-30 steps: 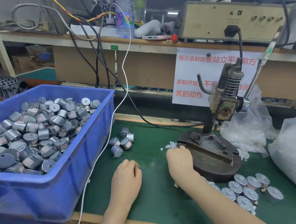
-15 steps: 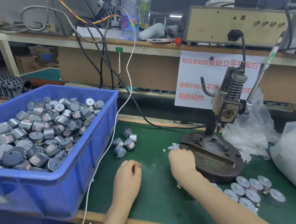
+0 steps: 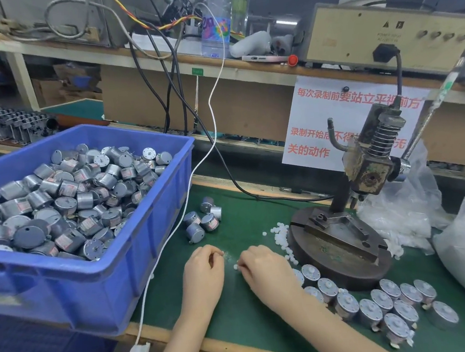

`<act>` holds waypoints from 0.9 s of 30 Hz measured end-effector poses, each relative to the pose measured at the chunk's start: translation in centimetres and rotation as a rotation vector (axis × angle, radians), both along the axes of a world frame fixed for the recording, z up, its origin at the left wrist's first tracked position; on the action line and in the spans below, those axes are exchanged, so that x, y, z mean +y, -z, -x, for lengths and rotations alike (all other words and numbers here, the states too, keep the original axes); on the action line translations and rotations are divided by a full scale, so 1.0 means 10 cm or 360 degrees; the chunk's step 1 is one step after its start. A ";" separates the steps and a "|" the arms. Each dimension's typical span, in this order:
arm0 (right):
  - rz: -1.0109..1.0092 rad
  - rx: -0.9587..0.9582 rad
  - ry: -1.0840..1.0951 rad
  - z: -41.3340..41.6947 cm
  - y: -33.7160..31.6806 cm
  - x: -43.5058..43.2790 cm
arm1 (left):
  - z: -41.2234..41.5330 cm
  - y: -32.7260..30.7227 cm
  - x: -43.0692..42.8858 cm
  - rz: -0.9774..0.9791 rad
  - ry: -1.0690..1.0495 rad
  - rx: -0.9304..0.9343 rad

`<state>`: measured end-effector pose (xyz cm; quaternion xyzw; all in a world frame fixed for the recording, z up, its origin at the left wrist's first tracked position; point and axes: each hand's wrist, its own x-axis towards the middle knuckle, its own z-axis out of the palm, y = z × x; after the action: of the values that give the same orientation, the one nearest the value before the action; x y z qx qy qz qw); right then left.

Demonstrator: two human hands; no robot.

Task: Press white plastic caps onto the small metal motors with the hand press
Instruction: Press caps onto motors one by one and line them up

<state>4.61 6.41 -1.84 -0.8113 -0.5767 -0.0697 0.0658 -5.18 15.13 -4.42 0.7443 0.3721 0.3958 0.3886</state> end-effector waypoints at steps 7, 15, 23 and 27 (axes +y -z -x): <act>-0.0032 0.0092 -0.0099 -0.01 0.11 -0.06 | -0.01 0.02 0.02 0.0027 -0.0001 -0.0005; -0.0408 0.0440 0.0066 -0.06 0.08 -0.08 | -0.01 0.05 -0.01 -0.0029 0.0189 0.0165; -0.0445 0.0566 0.0074 -0.09 -0.17 0.52 | 0.01 0.09 0.00 -0.0274 0.0388 0.0344; -0.0270 0.0369 -0.0145 0.03 -0.18 0.79 | -0.01 0.08 0.01 -0.0313 0.0350 0.0431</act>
<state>4.31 14.31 -0.06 -0.7784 -0.5935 -0.0208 0.2035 -5.11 15.24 -5.17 0.8612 0.2969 0.2818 0.3012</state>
